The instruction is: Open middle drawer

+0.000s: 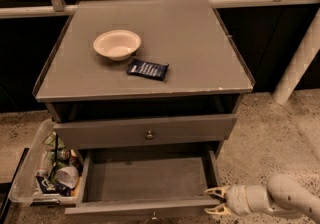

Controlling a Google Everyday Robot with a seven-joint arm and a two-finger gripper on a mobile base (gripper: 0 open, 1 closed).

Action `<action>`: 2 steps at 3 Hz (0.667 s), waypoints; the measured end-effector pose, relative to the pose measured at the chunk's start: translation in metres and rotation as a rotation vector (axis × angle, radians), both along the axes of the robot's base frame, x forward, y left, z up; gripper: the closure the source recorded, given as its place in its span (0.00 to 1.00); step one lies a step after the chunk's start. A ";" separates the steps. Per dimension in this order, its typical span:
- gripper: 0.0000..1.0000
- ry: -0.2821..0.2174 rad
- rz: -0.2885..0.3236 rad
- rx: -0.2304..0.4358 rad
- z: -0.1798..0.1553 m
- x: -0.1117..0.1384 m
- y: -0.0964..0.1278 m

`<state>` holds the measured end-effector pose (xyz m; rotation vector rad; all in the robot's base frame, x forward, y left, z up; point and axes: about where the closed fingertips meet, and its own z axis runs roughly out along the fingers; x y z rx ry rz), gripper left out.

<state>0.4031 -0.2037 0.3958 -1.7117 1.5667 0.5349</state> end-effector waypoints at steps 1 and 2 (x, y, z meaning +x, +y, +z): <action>1.00 0.000 0.000 0.000 0.002 0.000 0.000; 1.00 0.000 -0.002 0.003 -0.001 -0.011 0.000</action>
Offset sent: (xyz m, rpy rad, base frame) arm -0.4584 -0.0830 -0.1243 0.0886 0.0086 -0.0897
